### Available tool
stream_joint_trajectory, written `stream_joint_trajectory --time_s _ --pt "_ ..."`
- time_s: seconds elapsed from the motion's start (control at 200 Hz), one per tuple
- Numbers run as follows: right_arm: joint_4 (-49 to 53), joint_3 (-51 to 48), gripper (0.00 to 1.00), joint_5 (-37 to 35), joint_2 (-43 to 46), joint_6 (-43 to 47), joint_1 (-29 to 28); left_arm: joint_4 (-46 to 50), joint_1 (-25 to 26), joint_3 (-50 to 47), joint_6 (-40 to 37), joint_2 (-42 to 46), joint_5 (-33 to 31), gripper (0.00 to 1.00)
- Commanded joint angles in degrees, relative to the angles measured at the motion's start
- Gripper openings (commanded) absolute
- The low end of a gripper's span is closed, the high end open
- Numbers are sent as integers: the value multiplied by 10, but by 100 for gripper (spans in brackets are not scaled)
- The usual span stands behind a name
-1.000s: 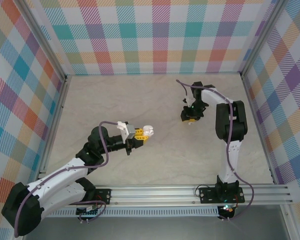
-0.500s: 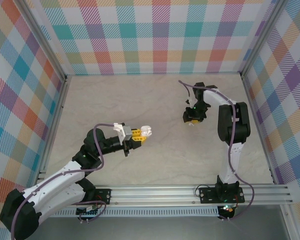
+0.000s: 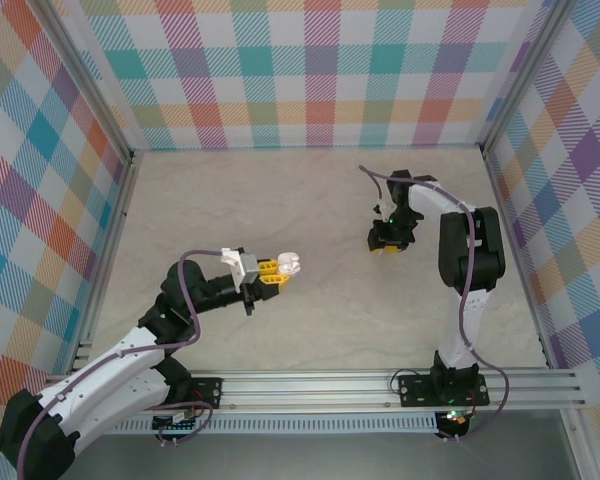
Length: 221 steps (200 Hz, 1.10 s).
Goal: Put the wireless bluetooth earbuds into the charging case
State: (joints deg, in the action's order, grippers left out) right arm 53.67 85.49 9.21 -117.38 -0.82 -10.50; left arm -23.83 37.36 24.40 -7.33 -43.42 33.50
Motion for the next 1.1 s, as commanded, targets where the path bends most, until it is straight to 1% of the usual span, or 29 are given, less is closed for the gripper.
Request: stream_joint_trajectory --time_s 0.0,0.16,0.285,0.44,0.68,0.8,1.0,1.1 --pt "13 12 39 -11 16 -30 2 1 1 -7 8 14 3 0" --pt "3 6 32 -10 20 -68 2 4 2 -7 7 18 1 0" --pt "-6 4 29 -14 17 -83 2 3 3 -7 7 16 2 0" --pt "-3 11 25 -17 5 -85 2 7 3 -7 5 18 3 0" --pt "12 29 17 -22 -16 -82 2 7 3 -9 5 18 2 0" --pt "14 31 17 -22 -17 -82 2 7 3 -8 4 15 3 0" --pt "16 31 24 -28 -21 -84 2 7 3 -8 4 14 3 0" --pt "16 32 24 -26 -25 -85 2 9 3 -8 4 13 3 0"
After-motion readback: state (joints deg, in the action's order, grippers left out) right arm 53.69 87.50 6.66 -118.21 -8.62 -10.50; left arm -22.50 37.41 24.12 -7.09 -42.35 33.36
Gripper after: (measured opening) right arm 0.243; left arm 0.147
